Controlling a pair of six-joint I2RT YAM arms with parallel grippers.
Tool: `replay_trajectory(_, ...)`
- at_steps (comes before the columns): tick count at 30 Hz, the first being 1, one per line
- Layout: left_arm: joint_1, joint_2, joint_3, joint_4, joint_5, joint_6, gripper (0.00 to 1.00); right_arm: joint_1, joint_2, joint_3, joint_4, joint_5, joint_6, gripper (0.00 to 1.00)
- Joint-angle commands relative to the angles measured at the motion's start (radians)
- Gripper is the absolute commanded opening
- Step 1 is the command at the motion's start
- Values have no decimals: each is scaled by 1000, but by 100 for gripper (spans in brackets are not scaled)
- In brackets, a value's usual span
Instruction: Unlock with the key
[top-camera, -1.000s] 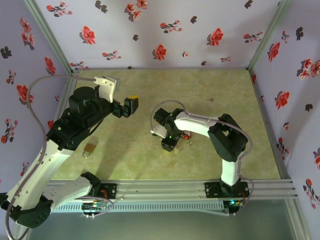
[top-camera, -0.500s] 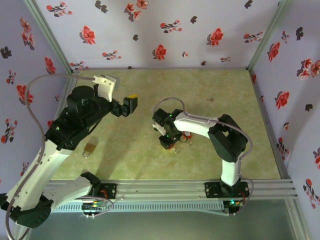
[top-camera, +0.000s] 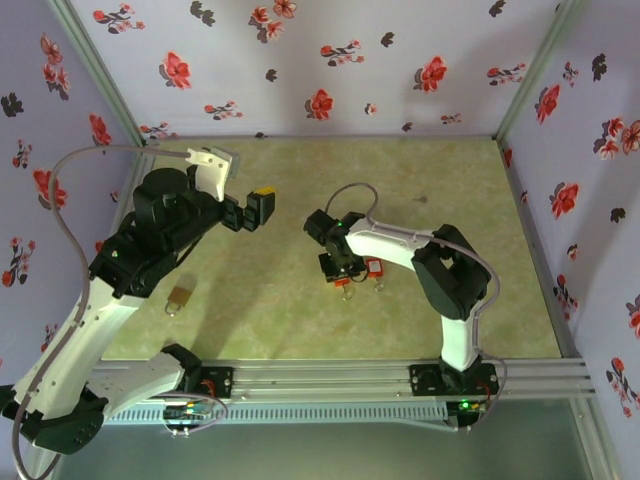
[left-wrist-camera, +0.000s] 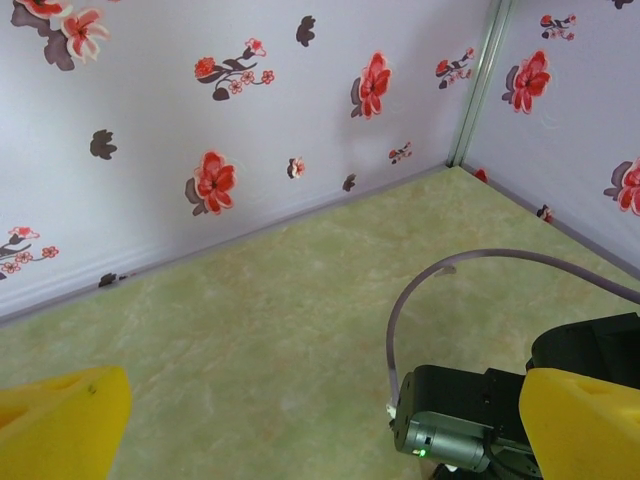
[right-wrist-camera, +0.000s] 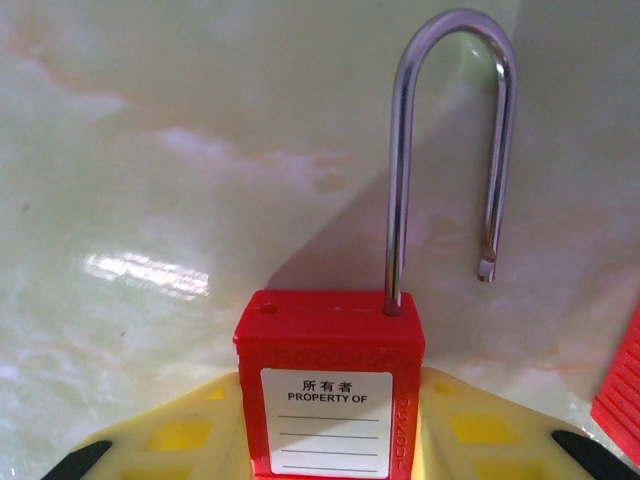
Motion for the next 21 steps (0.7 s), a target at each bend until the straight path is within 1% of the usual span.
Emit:
replay_trajectory(1,10,-5,35,-16,11,29,100,-9,38,5,-30,48,120,23)
replay_trajectory(10,11,-14,31,-22,10,32,100,-11,44,16,-69,23,202,24)
replay_trajectory(15,11,-17,24,-17,11,27,100,-16,49,11,-58,23,228,24)
replay_trajectory(21,11,-24,13,-9,12,23,100,-29,66,31,-74,55,231,25)
